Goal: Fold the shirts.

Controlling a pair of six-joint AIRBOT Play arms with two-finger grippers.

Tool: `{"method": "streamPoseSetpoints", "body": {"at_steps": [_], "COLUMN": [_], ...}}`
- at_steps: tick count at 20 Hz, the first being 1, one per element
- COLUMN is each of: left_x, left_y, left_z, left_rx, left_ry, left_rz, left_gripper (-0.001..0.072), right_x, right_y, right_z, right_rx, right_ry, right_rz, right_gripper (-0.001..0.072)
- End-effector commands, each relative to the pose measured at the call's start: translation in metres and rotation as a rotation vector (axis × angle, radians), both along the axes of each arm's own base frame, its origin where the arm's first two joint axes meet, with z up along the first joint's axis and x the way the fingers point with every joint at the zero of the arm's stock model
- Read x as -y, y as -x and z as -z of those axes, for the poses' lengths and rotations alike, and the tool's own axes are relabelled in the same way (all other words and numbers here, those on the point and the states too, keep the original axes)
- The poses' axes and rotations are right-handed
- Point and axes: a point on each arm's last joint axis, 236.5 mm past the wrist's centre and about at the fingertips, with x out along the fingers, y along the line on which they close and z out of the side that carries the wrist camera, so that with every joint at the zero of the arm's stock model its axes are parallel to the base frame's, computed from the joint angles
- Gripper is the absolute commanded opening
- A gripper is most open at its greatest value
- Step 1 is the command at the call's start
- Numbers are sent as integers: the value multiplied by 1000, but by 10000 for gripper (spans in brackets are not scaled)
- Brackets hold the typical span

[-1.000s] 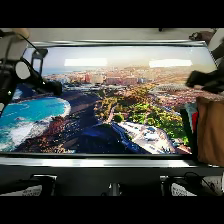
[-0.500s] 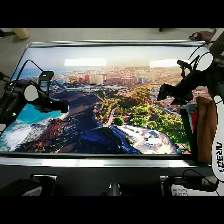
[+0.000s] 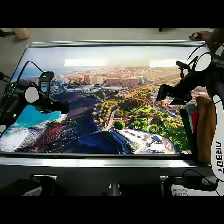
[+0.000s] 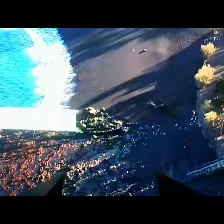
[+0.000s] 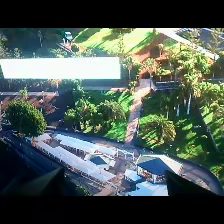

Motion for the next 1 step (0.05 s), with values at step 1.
{"method": "streamPoseSetpoints", "body": {"at_steps": [1], "left_x": [0], "left_y": [0], "left_z": [0], "left_rx": [2], "left_ry": [1], "left_rz": [0], "left_gripper": [719], "right_x": [-1], "right_y": [0], "right_z": [0], "right_rx": [-1], "right_ry": [-1], "right_rz": [-1], "right_gripper": [675]}}
